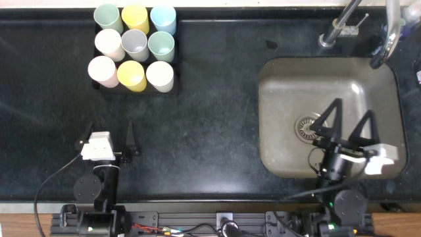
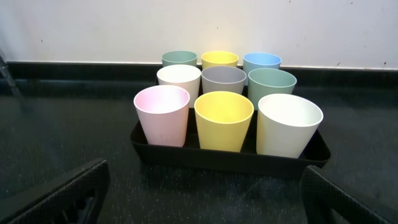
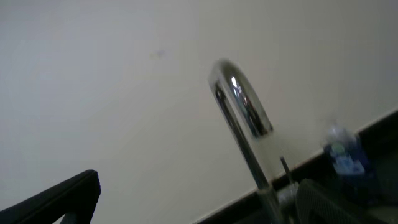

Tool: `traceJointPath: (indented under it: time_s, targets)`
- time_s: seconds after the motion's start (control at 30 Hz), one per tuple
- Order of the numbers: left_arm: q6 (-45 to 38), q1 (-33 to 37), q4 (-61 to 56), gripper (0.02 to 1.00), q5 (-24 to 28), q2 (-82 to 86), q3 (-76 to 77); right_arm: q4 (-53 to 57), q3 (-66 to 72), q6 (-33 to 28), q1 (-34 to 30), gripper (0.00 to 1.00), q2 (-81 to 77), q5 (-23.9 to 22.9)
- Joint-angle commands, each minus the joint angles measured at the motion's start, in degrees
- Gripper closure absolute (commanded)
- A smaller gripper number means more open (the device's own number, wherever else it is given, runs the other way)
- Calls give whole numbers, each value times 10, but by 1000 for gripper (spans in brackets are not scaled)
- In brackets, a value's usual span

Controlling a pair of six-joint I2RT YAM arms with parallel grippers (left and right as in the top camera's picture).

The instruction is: Store Cups

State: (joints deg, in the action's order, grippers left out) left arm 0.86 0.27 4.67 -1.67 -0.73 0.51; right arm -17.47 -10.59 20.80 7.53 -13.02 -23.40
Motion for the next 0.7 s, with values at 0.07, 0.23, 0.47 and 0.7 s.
traceJointPath:
  time_s: [0.07,0.23,0.47,0.7]
  targets:
    - [-11,4,2,18,5,6,0,-39,49,-2,0,3,7,-4]
    - [-11,4,2,18,5,6,0,-40,82,-2,-16,5,35,-5]
    - [-11,4,2,18,5,6,0,19,103,-2,-21,3,99,-4]
    - [-11,4,2,18,5,6,0,31,103,-2,-63,3,102,-5]
